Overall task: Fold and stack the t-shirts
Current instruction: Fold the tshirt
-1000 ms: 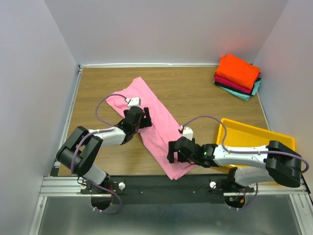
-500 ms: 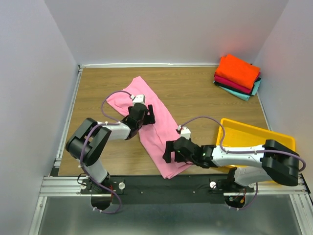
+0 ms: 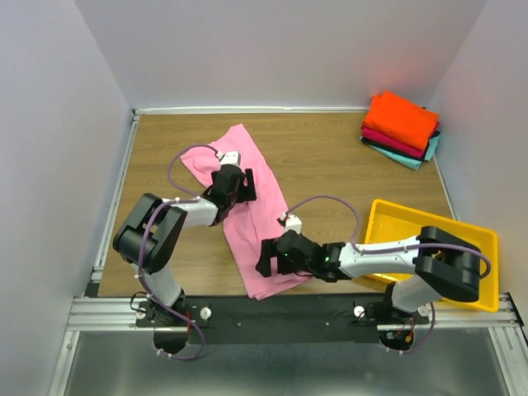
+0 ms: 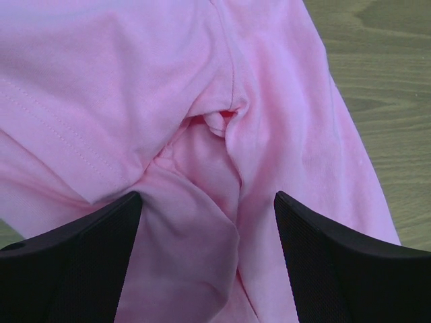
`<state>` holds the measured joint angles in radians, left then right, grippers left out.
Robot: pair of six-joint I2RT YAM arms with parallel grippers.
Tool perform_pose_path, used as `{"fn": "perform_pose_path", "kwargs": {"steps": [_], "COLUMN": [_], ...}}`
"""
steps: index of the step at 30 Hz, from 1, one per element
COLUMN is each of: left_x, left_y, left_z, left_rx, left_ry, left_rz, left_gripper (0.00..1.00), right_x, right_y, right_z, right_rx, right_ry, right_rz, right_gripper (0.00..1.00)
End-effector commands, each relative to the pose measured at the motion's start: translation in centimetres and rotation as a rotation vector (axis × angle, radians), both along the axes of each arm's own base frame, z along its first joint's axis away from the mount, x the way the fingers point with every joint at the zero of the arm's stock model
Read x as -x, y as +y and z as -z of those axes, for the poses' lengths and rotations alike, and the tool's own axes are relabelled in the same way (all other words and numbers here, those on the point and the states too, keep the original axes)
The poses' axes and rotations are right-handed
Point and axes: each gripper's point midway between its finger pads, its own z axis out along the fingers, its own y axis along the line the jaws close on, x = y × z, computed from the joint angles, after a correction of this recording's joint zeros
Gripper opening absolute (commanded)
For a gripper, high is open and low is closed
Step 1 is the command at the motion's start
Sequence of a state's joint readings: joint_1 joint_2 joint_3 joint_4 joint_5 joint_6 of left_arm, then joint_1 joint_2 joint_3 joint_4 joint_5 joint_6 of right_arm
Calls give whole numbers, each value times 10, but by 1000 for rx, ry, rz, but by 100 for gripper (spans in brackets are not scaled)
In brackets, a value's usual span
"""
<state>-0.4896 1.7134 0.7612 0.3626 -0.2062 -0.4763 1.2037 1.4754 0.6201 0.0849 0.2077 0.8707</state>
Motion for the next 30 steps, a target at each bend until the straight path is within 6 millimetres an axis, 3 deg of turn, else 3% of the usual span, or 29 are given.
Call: {"fn": "perform_pose_path", "kwargs": {"steps": [1,8,12,13,14,15,16,17,18,20,21,22,25,26,30], "left_x": [-13,-17,-8,-6,1,5,9,21,26,44,52,59,92,95,128], "left_y": [0,-1,4,6,8,10,11,8,11,5,3,2,-6,-2,-17], "left_z": [-6,-16,-39,-60,-63,-85,-93,-94,-113,-114,-125,-124,-98,-93,-73], "left_rx": [-16,-14,12,35,33,55,63,62,88,102,125,131,120,119,143], "left_ry": [-15,-24,-66,-110,-116,-164,-183,-184,-227,-227,-248,-246,-179,-168,-98], "left_rz": [24,32,14,7,-8,-19,-27,-19,-38,-34,-30,-31,-8,-26,7], "left_gripper": [88,88,88,88,88,88,88,88,88,88,88,88,88,88,88], "right_x": [27,22,12,9,4,2,-1,-4,-7,-11,-12,-13,-5,-4,6], "right_y": [-15,-4,0,0,-5,-9,-14,-23,-30,-51,-58,-64,-88,-91,-112], "right_z": [39,34,11,-3,-6,-11,-14,-21,-23,-26,-24,-26,-15,-14,1], "right_rx": [143,141,99,71,84,84,92,108,123,173,187,197,240,247,288], "right_ry": [105,73,3,-25,-47,-63,-76,-100,-112,-136,-136,-143,-109,-100,-57], "right_rz": [-76,-91,-77,-72,-49,-36,-24,4,21,74,90,111,138,145,181], "right_gripper": [98,98,98,98,98,98,98,98,98,99,99,98,95,94,85]}}
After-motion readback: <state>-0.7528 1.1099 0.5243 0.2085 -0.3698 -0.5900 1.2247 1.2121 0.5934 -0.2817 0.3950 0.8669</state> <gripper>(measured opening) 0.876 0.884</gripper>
